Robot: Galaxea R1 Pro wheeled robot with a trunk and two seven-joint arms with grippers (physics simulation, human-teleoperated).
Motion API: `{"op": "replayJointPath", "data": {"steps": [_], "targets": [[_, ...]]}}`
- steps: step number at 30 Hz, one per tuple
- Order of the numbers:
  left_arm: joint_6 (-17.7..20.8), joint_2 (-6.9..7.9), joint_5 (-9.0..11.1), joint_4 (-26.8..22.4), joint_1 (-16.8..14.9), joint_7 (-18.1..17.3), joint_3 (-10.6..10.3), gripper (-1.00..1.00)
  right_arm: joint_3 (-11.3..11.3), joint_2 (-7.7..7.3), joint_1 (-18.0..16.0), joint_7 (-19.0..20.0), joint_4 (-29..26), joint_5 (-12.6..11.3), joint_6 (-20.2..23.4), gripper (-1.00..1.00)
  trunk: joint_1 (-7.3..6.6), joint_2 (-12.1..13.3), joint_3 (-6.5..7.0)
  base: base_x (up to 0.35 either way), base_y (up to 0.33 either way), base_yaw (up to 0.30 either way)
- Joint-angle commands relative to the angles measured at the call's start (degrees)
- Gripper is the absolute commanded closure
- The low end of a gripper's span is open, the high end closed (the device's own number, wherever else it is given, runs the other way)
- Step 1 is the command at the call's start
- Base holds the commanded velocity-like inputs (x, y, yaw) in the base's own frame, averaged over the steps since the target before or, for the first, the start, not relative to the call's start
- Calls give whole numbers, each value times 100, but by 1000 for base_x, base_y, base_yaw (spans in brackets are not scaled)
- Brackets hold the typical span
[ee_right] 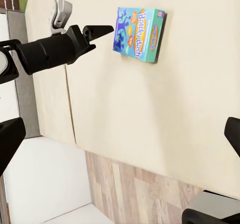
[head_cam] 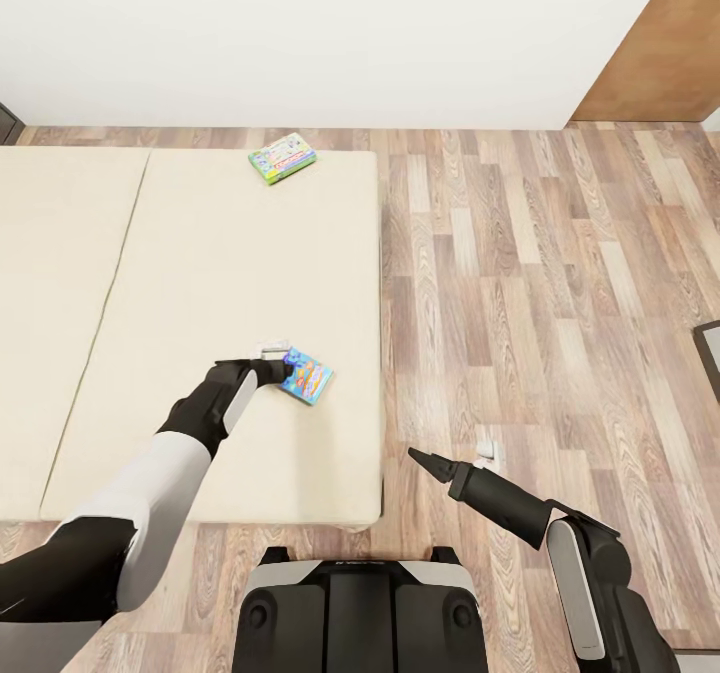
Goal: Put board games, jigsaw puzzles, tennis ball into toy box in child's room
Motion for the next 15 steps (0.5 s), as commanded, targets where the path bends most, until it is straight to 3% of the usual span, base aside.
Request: {"op": "replayJointPath", "data": {"steps": [1, 15], "targets": [[26, 0, 61, -8, -1, 40, -24, -100, -13, 5, -3, 22, -3, 1, 30, -100, 2, -6, -4, 0, 0, 0], [46, -53, 85, -15, -166, 21, -23, -100, -15, 3, -3, 30, -2, 1, 28, -100, 2, -6, -76, 0, 0, 0]]}}
